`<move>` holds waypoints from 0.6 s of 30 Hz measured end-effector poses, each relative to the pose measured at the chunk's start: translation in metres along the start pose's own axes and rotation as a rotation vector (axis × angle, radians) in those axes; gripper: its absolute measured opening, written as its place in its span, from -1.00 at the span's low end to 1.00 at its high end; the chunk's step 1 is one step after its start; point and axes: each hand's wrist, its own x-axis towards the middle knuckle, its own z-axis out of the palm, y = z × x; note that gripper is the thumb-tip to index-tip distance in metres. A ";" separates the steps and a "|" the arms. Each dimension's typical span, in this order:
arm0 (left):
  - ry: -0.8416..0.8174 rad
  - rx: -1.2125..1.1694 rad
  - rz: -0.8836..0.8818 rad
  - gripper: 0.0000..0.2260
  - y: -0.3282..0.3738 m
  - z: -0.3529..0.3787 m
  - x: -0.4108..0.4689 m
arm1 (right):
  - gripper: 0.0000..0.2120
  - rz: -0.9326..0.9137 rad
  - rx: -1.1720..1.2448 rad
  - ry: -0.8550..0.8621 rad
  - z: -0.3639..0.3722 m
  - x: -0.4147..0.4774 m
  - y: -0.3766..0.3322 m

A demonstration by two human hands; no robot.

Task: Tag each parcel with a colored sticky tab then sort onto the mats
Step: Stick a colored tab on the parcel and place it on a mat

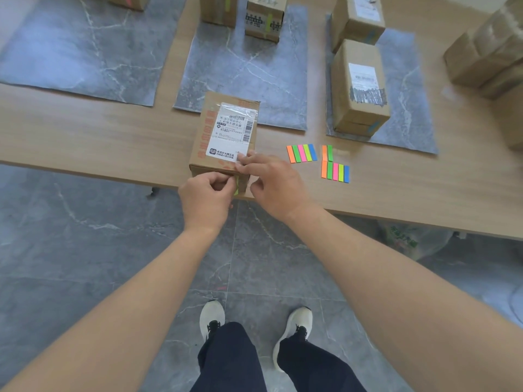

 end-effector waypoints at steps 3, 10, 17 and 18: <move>0.021 0.011 -0.015 -0.84 -0.002 -0.001 0.000 | -0.52 0.010 -0.005 0.012 0.001 0.000 0.000; 0.041 0.136 -0.014 -0.78 -0.013 -0.002 0.006 | -0.49 0.012 0.008 0.032 0.003 0.001 0.000; 0.068 0.227 -0.222 -0.80 -0.038 -0.013 0.013 | -0.48 0.023 0.034 0.022 -0.001 0.001 -0.004; 0.078 0.234 -0.254 -0.83 -0.039 -0.020 0.013 | -0.49 0.032 0.041 0.019 -0.001 0.001 -0.006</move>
